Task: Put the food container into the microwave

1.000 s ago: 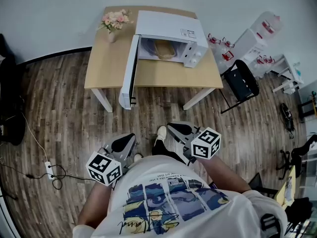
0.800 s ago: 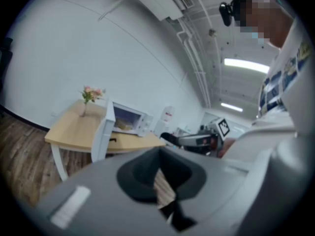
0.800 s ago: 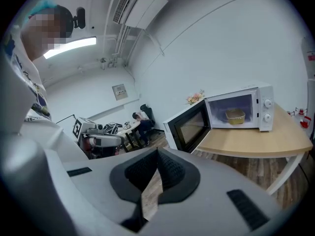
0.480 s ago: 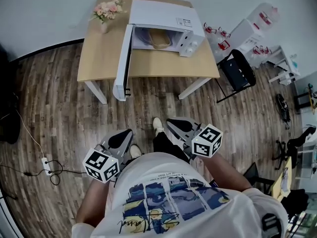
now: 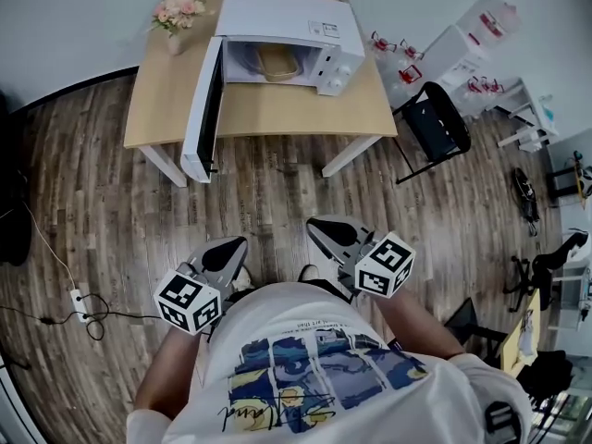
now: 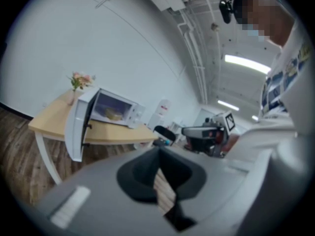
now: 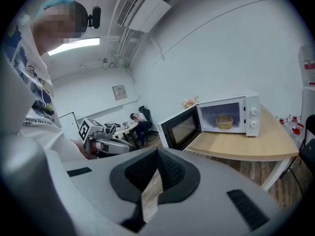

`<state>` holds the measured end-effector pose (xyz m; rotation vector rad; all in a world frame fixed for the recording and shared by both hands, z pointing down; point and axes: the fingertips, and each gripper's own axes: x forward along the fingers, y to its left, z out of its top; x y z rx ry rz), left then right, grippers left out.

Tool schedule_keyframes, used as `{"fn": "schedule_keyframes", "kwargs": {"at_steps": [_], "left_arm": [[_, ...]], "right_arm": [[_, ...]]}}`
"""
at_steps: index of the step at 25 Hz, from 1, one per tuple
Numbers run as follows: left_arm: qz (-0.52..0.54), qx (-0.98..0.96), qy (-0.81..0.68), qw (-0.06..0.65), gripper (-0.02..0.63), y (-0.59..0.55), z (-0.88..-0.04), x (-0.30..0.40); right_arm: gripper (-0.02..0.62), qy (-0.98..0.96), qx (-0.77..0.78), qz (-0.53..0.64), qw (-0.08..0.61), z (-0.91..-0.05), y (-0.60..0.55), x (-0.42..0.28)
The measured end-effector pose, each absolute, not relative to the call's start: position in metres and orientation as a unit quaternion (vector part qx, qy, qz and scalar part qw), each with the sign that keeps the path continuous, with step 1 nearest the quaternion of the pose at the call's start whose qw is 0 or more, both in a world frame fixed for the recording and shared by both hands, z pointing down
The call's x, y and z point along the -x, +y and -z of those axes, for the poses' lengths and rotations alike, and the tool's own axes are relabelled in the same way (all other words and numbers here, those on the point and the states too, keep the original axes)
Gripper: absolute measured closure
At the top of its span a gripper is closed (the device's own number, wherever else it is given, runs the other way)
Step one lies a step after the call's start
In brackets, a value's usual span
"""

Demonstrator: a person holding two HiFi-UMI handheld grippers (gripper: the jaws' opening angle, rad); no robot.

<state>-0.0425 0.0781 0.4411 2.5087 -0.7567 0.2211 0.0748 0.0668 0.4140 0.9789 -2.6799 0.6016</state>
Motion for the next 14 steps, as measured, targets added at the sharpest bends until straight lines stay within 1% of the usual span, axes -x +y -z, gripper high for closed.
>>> {"fn": "schedule_keyframes", "kwargs": {"at_steps": [4, 14], "left_arm": [[-0.096, -0.930, -0.256, 0.245, 0.598, 0.082, -0.438, -0.019], [-0.103, -0.945, -0.214, 0.224, 0.598, 0.095, -0.417, -0.203]], "right_arm": [[0.589, -0.909, -0.350, -0.199, 0.106, -0.412, 0.077, -0.129], [0.589, -0.897, -0.379, -0.206, 0.100, -0.418, 0.107, -0.290]]}}
